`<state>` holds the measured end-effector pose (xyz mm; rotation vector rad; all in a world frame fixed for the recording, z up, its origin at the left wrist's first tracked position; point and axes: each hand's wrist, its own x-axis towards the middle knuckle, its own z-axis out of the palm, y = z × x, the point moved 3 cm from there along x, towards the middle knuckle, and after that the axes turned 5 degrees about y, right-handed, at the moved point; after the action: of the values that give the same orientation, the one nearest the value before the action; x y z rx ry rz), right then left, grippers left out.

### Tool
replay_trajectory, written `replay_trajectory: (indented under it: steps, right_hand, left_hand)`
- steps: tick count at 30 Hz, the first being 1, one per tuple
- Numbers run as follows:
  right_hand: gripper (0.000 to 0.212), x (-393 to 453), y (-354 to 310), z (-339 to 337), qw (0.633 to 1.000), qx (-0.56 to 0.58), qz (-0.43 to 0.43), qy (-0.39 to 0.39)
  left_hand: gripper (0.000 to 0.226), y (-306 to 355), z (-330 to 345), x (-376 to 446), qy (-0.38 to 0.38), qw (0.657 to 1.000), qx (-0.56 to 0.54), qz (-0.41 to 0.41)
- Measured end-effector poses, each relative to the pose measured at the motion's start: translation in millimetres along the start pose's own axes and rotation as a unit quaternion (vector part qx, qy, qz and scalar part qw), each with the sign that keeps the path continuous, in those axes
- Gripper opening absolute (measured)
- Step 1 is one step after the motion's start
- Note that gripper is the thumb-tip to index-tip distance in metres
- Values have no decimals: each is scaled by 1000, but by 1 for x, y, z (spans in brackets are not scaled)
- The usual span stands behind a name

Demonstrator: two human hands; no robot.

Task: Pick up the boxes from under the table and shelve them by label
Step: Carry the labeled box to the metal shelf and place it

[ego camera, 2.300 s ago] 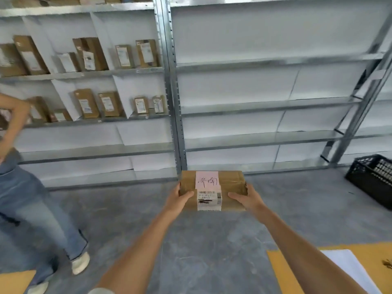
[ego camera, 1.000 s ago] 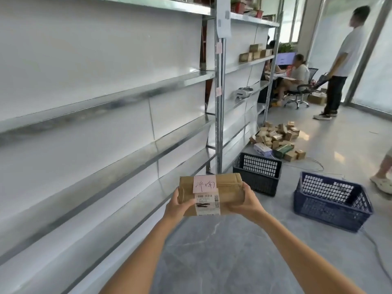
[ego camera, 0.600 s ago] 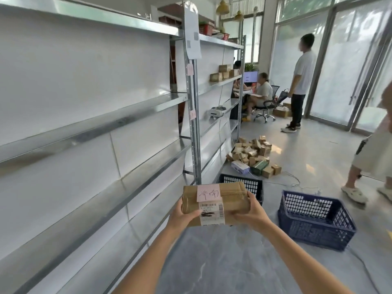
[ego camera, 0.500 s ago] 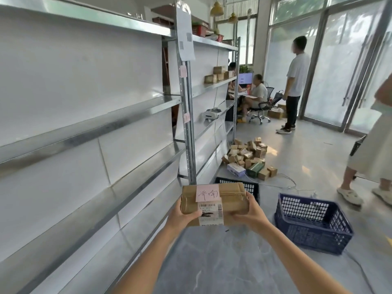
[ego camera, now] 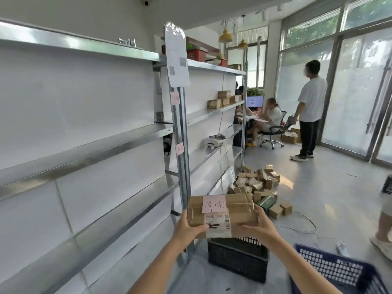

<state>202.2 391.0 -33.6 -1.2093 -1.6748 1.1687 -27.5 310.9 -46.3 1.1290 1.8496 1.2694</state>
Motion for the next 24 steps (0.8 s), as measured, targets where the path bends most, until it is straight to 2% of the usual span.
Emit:
replay_trajectory:
  steps: [9,16,22,24]
  right_hand:
    - [80,126,10,-24,1000,24,15,-12]
    - [82,260,13,-13,999,38,10,-34]
    - [78,383,-35,12,996,41,-51,-64]
    - [79,416,-61,24,992,58,-78,-75]
  left_hand:
    - [82,27,38,120,17,1000,11,-5]
    - [87,43,47,244,43,999,0,23]
    - [73,76,18,336,122,991,-23,51]
    - [75,96,-3,357,149,986,-30,71]
